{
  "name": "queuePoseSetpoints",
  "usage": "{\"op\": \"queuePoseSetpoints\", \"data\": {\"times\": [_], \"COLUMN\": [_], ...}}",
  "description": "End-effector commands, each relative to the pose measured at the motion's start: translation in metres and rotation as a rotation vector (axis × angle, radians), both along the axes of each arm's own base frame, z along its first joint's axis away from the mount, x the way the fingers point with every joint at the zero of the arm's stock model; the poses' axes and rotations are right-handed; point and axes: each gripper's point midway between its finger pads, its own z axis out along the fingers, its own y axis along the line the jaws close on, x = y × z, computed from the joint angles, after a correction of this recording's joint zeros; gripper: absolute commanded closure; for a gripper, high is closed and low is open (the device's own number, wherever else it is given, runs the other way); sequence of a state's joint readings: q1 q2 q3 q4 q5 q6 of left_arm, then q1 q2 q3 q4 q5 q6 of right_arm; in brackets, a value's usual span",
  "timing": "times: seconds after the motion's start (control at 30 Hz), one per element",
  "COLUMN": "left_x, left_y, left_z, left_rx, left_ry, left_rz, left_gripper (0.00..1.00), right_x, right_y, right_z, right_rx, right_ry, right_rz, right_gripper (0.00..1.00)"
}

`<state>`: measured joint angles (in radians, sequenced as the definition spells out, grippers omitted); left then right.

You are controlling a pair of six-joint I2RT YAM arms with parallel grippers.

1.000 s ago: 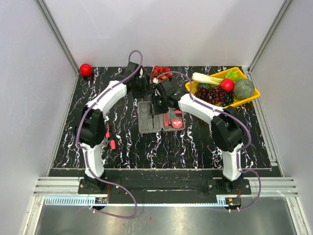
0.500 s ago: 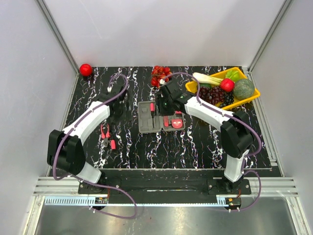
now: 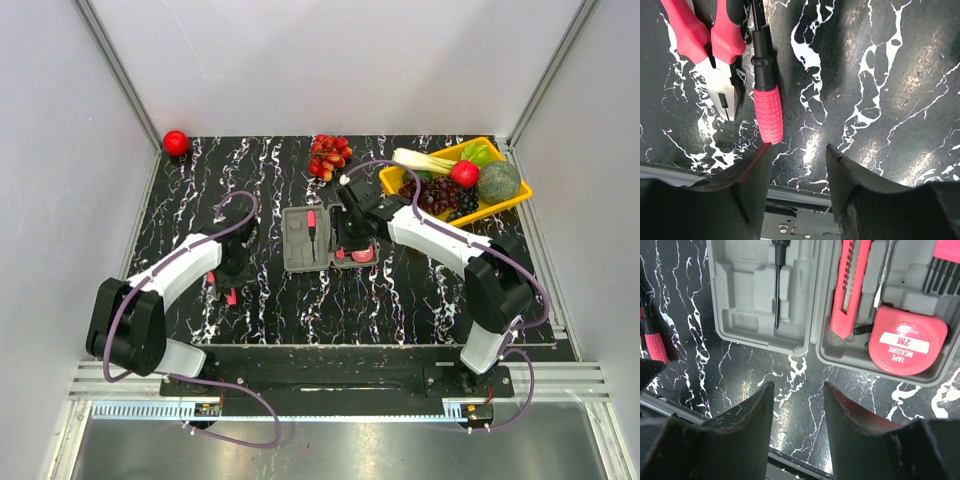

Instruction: Pack the tool kit

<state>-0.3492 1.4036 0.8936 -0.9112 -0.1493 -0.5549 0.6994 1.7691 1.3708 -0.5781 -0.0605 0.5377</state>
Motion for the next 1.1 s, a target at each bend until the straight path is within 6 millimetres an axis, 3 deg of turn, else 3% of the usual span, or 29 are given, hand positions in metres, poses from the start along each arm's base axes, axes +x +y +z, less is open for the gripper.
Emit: {"op": "queuePoseSetpoints", "data": {"times": [0.0,0.13,0.3,0.43,0.6,0.63,0.83,1.0,1.07], "left_x": [0.015,0.022,0.020,0.024,0.035,0.037,0.064,0.107,0.122], "left_y": [0.008,0.023,0.022,0.013,0.000,-0.003,-0.038,-0.087,-0.109], "left_z": [-0.003,-0.019,-0.040,-0.040,-0.027,-0.023,0.031,0.098,0.108], "left_rx": [0.047,0.098,0.040,-0.011,-0.082,-0.100,-0.261,-0.418,-0.465], "left_ry": [-0.044,-0.010,0.051,0.054,0.009,0.000,-0.154,-0.350,-0.377], "left_rz": [0.028,0.043,0.063,0.043,0.008,0.001,-0.086,-0.197,-0.232], "left_gripper": [0.46,0.41,0.43,0.57,0.94,1.00,1.00,1.00,1.00], "right_x": [-0.004,-0.005,-0.005,-0.004,-0.001,0.003,0.007,0.014,0.018], "right_y": [-0.005,-0.007,-0.011,-0.012,-0.008,-0.010,-0.011,-0.013,-0.013], "right_z": [0.017,0.018,0.020,0.021,0.023,0.023,0.024,0.026,0.029], "right_rx": [0.019,0.012,0.006,0.006,0.011,-0.002,-0.004,-0.011,-0.015], "right_ry": [-0.026,-0.028,-0.032,-0.036,-0.040,-0.053,-0.067,-0.093,-0.105], "right_rz": [-0.033,-0.040,-0.056,-0.066,-0.067,-0.082,-0.101,-0.124,-0.132], "right_gripper": [0.51,0.51,0.51,0.51,0.51,0.51,0.51,0.51,0.51]}}
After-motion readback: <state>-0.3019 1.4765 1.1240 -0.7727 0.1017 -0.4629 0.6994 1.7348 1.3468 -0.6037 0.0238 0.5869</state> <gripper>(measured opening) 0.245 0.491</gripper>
